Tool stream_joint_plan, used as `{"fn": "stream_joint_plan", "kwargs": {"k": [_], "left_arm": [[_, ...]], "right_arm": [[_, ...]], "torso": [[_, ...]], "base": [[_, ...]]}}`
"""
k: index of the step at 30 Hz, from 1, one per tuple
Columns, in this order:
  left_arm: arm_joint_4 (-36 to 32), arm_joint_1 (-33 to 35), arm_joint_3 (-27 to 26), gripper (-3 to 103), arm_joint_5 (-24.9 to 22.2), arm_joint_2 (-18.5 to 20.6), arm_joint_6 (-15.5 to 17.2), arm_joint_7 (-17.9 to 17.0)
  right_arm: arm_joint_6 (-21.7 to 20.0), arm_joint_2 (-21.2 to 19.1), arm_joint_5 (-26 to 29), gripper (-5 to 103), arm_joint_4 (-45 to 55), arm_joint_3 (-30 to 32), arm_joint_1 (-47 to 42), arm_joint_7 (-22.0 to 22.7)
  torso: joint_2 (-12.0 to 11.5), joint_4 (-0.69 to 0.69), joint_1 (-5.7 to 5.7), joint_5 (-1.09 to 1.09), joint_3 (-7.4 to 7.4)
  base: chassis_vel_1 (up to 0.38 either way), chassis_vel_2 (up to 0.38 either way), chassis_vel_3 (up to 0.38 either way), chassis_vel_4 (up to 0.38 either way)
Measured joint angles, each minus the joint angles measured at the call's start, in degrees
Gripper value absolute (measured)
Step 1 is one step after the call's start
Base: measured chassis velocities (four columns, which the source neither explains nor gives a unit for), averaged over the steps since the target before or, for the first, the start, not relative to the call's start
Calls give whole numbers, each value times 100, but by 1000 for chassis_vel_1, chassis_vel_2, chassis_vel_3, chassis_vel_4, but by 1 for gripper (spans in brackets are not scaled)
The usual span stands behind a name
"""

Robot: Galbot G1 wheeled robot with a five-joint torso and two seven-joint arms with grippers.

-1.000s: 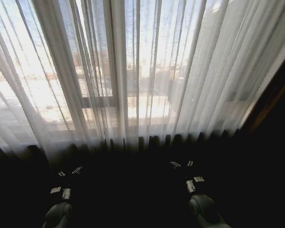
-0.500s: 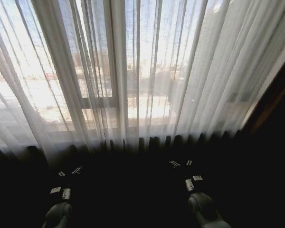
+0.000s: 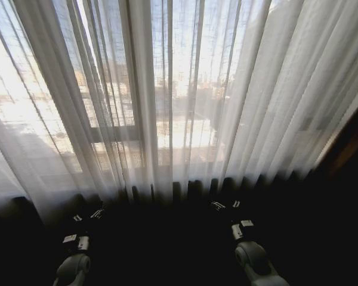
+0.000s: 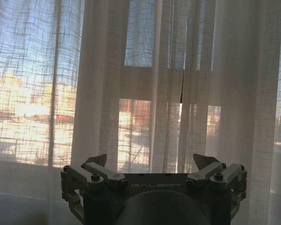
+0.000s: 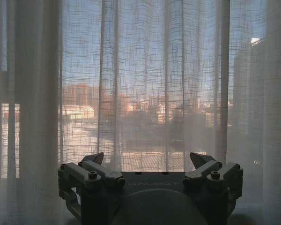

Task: Open the curtains by pulling them apart, changing their state from closed to fully open.

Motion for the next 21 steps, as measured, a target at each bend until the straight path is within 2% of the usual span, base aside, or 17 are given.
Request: {"fn": "stream_joint_plan", "kwargs": {"k": [6, 13, 21], "left_arm": [[0, -1, 1, 100, 0, 0, 0, 0], [0, 2, -2, 100, 0, 0, 0, -1], [0, 1, -1, 100, 0, 0, 0, 0]], "right_arm": [[20, -7, -47, 100, -31, 3, 30, -46], [46, 18, -169, 100, -55, -43, 47, -139], [69, 70, -208, 100, -145, -128, 102, -146]], "torso": [[0, -5, -2, -1, 0], [8, 1, -18, -1, -6], [3, -2, -7, 0, -2]], "base": [[-137, 106, 94, -103], [0, 0, 0, 0], [-92, 86, 94, -91]]}}
